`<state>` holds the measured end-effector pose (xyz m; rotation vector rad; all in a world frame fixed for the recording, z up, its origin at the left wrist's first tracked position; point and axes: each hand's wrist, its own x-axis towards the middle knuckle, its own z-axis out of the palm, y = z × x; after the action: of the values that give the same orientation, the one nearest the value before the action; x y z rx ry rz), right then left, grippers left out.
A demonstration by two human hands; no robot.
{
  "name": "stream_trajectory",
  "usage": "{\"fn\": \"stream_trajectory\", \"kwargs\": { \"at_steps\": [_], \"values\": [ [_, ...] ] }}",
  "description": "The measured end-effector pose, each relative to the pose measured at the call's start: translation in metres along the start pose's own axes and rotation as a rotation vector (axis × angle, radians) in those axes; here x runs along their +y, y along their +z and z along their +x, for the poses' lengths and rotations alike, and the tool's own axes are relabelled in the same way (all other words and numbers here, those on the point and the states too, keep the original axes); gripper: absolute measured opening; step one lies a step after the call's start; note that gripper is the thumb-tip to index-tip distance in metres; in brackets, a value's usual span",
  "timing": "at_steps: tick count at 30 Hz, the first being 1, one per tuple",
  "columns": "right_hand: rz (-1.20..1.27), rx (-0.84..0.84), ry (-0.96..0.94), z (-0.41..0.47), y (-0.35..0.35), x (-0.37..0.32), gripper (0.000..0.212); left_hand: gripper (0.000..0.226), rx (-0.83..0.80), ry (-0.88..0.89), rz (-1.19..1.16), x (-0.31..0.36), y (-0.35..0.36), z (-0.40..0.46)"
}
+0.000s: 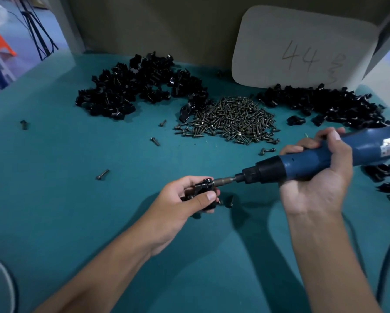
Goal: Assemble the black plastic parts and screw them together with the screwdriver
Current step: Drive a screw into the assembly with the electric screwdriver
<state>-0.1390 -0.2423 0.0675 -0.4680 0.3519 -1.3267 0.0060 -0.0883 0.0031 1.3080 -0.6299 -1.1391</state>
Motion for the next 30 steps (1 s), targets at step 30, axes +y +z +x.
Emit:
{"fn": "stream_trajectory", "kwargs": {
  "at_steps": [30],
  "values": [
    [-0.039,0.069,-0.005,-0.004,-0.004,0.010,0.030,0.031,-0.008,0.045,0.002,-0.004,0.000,0.003]
  ]
}}
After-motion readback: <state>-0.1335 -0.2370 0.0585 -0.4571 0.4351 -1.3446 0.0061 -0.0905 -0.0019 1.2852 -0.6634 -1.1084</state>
